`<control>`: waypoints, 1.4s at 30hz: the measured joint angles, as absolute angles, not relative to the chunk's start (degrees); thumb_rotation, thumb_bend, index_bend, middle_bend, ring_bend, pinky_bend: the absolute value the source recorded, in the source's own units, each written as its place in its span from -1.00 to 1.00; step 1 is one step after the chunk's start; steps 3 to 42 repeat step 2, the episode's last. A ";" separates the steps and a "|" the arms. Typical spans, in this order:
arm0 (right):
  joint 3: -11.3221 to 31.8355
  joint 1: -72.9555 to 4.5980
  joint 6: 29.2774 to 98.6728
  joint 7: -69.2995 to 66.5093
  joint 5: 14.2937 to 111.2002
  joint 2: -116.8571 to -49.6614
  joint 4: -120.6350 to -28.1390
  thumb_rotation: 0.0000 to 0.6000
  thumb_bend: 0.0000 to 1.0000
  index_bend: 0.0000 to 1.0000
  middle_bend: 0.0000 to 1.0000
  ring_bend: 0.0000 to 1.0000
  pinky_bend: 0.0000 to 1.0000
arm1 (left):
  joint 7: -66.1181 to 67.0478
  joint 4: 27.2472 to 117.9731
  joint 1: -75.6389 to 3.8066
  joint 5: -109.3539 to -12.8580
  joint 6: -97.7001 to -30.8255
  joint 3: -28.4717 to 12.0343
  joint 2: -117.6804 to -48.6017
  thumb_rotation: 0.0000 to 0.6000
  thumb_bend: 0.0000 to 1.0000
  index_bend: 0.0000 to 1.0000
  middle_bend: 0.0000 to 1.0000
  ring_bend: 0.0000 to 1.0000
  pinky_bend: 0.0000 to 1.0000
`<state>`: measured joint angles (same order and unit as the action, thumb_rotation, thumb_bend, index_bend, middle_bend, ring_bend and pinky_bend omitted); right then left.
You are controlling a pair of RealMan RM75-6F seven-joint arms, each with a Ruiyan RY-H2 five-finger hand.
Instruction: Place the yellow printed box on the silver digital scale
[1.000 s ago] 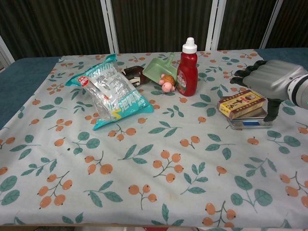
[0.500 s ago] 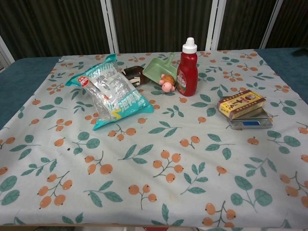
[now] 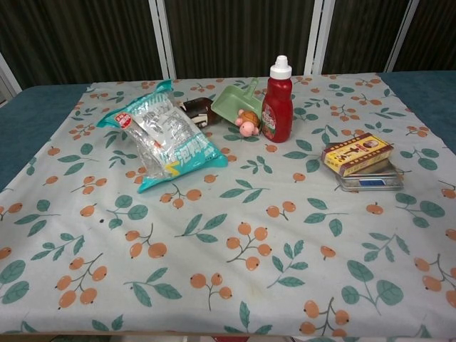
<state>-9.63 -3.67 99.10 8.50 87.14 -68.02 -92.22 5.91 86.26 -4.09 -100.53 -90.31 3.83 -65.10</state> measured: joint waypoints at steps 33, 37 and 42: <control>-9.32 -3.52 98.39 8.54 87.32 -67.91 -92.17 1.00 -0.70 -1.00 -1.00 -1.00 -1.00 | 5.79 86.36 -4.10 -100.37 -90.32 3.74 -65.00 1.00 -0.10 -1.00 -1.00 -1.00 -0.78; -9.32 -3.52 98.39 8.54 87.32 -67.91 -92.17 1.00 -0.70 -1.00 -1.00 -1.00 -1.00 | 5.79 86.36 -4.10 -100.37 -90.32 3.74 -65.00 1.00 -0.10 -1.00 -1.00 -1.00 -0.78; -9.32 -3.52 98.39 8.54 87.32 -67.91 -92.17 1.00 -0.70 -1.00 -1.00 -1.00 -1.00 | 5.79 86.36 -4.10 -100.37 -90.32 3.74 -65.00 1.00 -0.10 -1.00 -1.00 -1.00 -0.78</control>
